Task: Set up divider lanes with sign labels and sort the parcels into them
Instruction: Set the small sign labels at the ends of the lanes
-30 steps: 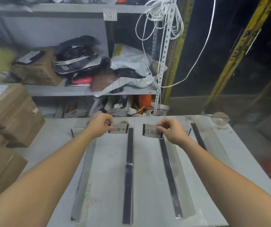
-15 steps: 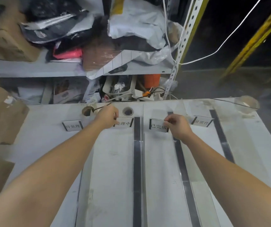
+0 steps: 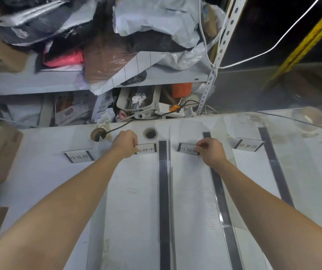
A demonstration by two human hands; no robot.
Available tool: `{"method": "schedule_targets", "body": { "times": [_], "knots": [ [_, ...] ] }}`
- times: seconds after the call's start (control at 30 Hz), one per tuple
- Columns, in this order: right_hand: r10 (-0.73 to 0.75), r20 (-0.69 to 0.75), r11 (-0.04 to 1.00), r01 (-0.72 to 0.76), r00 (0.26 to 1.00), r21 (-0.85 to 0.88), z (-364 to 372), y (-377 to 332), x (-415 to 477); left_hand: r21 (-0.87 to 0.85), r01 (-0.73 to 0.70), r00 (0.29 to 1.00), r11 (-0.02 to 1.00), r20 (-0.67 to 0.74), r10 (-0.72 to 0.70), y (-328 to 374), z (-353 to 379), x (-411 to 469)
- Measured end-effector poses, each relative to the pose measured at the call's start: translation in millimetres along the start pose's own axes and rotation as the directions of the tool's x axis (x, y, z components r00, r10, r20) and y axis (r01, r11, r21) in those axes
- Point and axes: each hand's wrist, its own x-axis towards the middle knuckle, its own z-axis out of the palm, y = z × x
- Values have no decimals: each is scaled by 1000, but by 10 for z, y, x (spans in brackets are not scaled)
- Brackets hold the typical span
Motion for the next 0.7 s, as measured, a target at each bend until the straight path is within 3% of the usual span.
{"method": "schedule_targets", "body": {
  "times": [0.2, 0.33, 0.53, 0.7],
  "knots": [
    [-78, -31, 992, 74, 996, -104, -85, -126, -82, -109, -40, 999, 993, -26, 37, 33, -73, -90],
    [-144, -16, 984, 141, 990, -109, -200, -275, -324, -131, -139, 988, 982, -81, 129, 74, -197, -311],
    [-286, 65, 936, 293, 956, -193, -368, -480, -931, 28, -188, 961, 982, -201, 190, 117, -381, -1040],
    [-414, 128, 858, 434, 901, -275, -437, -595, -1696, 168, -64, 947, 984, -299, 113, 51, -478, -1983]
  ]
}}
